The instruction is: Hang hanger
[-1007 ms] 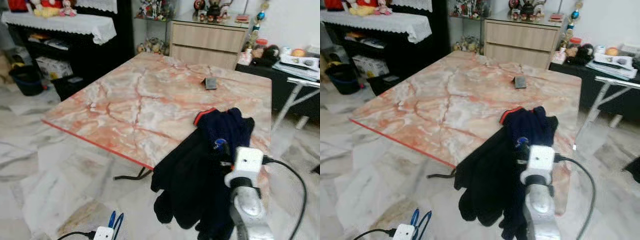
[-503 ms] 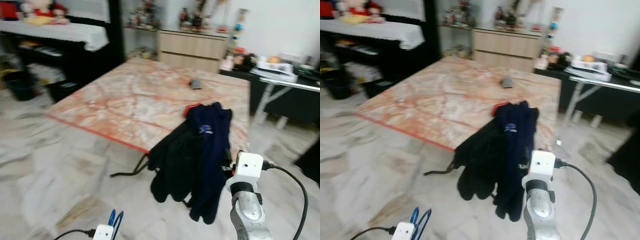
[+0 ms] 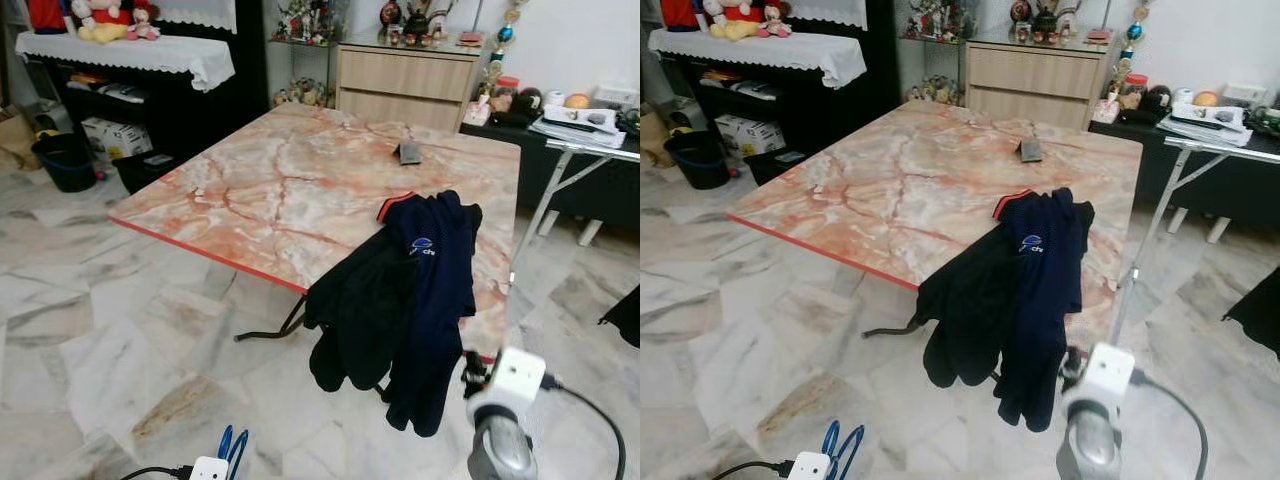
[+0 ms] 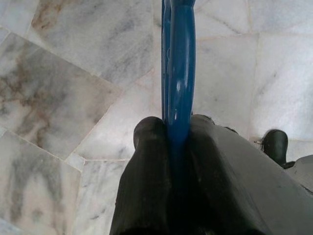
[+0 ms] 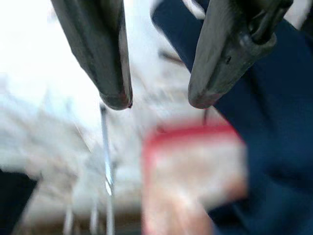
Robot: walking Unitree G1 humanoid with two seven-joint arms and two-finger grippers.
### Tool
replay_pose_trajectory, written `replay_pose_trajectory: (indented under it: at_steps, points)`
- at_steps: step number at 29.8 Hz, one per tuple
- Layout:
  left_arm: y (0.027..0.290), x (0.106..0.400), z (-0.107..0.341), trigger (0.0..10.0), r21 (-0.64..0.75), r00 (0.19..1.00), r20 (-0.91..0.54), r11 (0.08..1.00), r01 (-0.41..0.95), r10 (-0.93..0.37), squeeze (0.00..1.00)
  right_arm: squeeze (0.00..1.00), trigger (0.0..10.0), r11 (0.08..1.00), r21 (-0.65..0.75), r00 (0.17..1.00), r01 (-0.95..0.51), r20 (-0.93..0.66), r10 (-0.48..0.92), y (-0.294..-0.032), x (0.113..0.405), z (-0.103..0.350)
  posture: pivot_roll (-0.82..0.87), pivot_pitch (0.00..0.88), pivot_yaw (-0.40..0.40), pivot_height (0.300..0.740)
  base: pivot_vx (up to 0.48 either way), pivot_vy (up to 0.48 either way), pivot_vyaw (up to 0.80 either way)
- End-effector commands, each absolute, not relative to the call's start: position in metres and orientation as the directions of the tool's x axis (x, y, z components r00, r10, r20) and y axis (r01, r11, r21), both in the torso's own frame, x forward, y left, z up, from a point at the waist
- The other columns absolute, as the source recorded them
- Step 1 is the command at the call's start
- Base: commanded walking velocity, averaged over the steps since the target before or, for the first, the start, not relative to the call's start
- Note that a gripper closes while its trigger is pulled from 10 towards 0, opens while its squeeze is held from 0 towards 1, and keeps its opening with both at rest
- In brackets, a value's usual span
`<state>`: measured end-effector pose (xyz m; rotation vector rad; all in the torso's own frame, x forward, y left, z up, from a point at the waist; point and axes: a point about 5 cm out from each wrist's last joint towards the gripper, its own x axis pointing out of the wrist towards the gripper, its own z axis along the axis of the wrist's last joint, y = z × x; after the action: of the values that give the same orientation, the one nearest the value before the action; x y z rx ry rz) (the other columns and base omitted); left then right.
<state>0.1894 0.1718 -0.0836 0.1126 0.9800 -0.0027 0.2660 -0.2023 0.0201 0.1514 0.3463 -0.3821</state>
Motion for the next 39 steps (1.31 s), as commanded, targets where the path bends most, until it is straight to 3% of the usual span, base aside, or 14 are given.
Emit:
replay_pose_trajectory:
  at_steps: [1,3,10,13,21,23,24,39]
  points:
    - [0.173,0.191,-0.083,10.0,0.105,0.56,-0.826,0.993,0.053,0.057,0.0,0.0,10.0,0.898,0.106,0.843,0.428,-0.406,-0.354,-0.203,0.262,0.01,0.04,0.0,0.0,0.74,0.0,0.0,0.0]
    - [0.173,0.191,-0.083,10.0,0.104,0.562,-0.825,0.993,0.049,0.059,0.0,0.0,10.0,0.859,0.122,0.78,0.498,-0.495,-0.382,-0.206,0.25,-0.009,0.04,0.0,0.0,0.74,0.0,0.0,0.0]
    - [0.173,0.191,-0.083,10.0,0.104,0.564,-0.824,0.994,0.045,0.061,0.0,0.0,10.0,0.855,0.096,0.721,0.509,-0.591,-0.363,-0.205,0.237,-0.033,0.04,0.0,0.003,0.74,0.0,0.0,0.0]
    - [0.173,0.191,-0.082,10.0,0.107,0.56,-0.826,0.993,0.056,0.057,0.0,0.0,10.0,0.927,0.012,0.705,0.374,-0.654,-0.276,-0.197,0.227,-0.05,0.02,0.0,0.009,0.74,0.0,0.0,0.0]
    - [0.173,0.192,-0.082,10.0,0.109,0.558,-0.828,0.992,0.062,0.056,0.0,0.0,10.0,0.942,0.005,0.7,0.336,-0.67,-0.247,-0.195,0.224,-0.054,0.02,0.0,0.01,0.74,0.0,0.0,0.0]
    - [0.174,0.192,-0.082,10.0,0.122,0.553,-0.831,0.988,0.091,0.052,0.0,0.0,10.0,0.955,0.012,0.581,0.295,-0.796,-0.169,-0.185,0.181,-0.083,0.03,0.0,0.02,0.74,0.0,-0.328,0.0]
    - [0.174,0.192,-0.082,10.0,0.124,0.553,-0.832,0.988,0.095,0.051,0.0,0.0,10.0,0.955,0.017,0.57,0.296,-0.806,-0.162,-0.183,0.176,-0.086,0.03,0.0,0.021,0.74,0.0,-0.345,0.0]
    - [0.174,0.192,-0.082,10.0,0.125,0.551,-0.833,0.986,0.111,0.044,0.0,0.0,10.0,0.95,0.026,0.593,0.31,-0.786,-0.172,-0.187,0.177,-0.085,0.03,0.0,0.022,0.74,0.0,-0.385,0.0]
